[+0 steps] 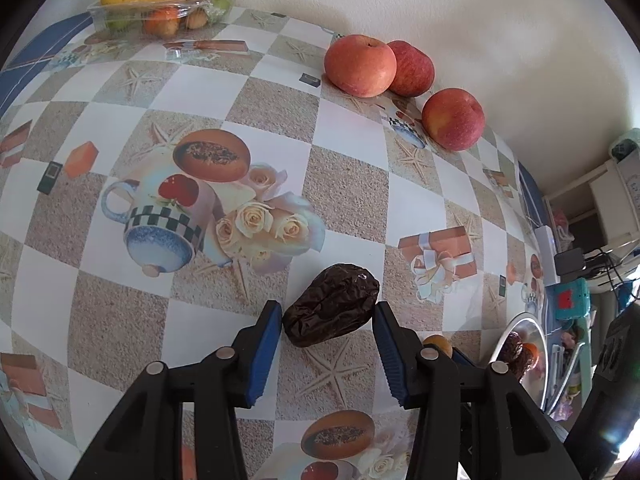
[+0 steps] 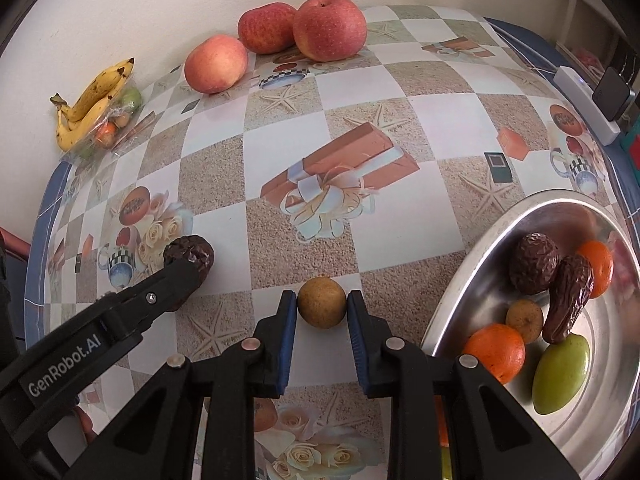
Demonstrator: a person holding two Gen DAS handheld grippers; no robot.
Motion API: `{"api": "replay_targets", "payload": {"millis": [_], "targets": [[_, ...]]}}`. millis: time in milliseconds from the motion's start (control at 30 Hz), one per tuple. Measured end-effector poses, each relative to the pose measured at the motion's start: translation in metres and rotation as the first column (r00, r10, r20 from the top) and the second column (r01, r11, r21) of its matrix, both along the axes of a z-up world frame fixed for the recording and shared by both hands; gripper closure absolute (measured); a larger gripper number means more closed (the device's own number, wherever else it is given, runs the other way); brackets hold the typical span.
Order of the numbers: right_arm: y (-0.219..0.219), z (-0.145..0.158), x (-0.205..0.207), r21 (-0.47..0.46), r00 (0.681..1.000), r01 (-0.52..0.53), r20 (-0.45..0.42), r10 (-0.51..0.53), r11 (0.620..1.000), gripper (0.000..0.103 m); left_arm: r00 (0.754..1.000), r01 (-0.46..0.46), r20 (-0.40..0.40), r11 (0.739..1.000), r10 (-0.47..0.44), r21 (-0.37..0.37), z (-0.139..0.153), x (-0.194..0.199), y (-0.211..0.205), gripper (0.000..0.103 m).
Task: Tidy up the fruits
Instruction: 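Grasp the red date with the left tool while the right grasps the brown kiwi, then carry the date and the kiwi into the steel bowl and open both tools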
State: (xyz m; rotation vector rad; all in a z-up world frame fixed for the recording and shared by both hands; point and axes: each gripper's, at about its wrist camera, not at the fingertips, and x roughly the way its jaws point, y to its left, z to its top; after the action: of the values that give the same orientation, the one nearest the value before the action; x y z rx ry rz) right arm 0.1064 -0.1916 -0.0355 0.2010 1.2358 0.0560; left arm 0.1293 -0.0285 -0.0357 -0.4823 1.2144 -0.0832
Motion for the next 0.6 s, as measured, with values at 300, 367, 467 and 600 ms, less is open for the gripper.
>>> {"api": "replay_targets", "payload": {"millis": [300,367,467,600], "targets": [[0.000,0.012,-0.010,-0.022,1.000,-0.016,0.023,0.017,1.000,0.076,1.000,-0.002,0.006,1.000,0.002,-0.025,0.012,-0.018,0.002,0.053],[0.000,0.016,-0.016,-0.030,0.999,-0.023,0.030,0.023,0.999,0.076,1.000,0.004,0.012,1.000,-0.004,-0.027,0.017,-0.024,0.001,0.053],[-0.001,0.022,-0.025,-0.043,0.999,-0.032,0.039,0.033,0.999,0.076,1.000,0.013,0.022,1.000,-0.012,-0.025,0.023,-0.034,-0.002,0.053],[-0.003,0.030,-0.037,-0.056,0.998,-0.037,0.050,0.040,0.998,0.076,0.999,0.016,0.032,0.999,-0.015,-0.033,0.030,-0.046,-0.004,0.053]]}}
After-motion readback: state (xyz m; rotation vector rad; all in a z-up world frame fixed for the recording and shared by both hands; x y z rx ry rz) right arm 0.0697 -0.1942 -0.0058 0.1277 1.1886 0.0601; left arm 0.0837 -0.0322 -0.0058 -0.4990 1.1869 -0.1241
